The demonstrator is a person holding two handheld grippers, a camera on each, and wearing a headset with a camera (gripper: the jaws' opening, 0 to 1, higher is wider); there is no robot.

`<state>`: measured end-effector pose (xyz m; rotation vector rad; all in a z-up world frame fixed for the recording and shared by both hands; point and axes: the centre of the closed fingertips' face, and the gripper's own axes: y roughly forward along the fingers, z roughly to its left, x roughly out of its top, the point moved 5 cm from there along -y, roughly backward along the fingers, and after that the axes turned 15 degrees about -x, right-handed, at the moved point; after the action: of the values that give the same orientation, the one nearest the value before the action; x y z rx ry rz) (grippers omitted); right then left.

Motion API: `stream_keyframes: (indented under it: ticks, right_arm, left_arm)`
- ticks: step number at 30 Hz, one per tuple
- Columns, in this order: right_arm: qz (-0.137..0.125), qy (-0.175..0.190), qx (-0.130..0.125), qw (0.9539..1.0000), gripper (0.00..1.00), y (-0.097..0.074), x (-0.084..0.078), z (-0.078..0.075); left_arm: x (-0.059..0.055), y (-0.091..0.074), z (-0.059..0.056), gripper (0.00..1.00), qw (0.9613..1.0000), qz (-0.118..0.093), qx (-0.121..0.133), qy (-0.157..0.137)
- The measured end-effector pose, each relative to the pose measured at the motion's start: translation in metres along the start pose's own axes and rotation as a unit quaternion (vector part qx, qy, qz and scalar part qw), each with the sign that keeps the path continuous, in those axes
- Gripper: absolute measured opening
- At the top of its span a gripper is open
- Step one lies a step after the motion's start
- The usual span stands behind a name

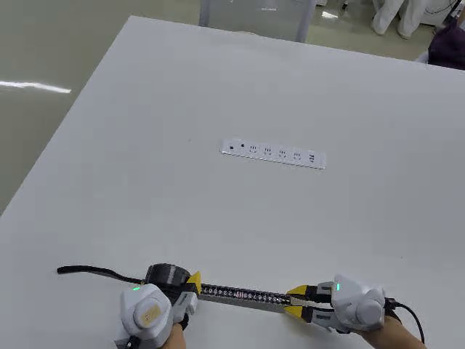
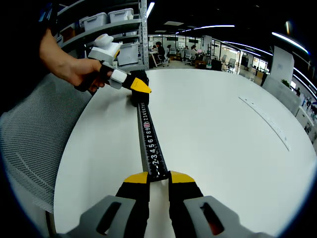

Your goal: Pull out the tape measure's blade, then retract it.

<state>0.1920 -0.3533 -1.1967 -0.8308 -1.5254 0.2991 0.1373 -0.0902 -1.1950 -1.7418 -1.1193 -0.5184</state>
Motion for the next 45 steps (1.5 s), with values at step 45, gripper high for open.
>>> stream_keyframes:
  ticks: [45]
  right_arm:
    - [-0.006, -0.001, 0.008, 0.9999, 0.12, 0.024, 0.020, 0.012]
  left_arm:
    - [0.000, 0.001, 0.000, 0.62, 1.0000, 0.005, 0.000, -0.002]
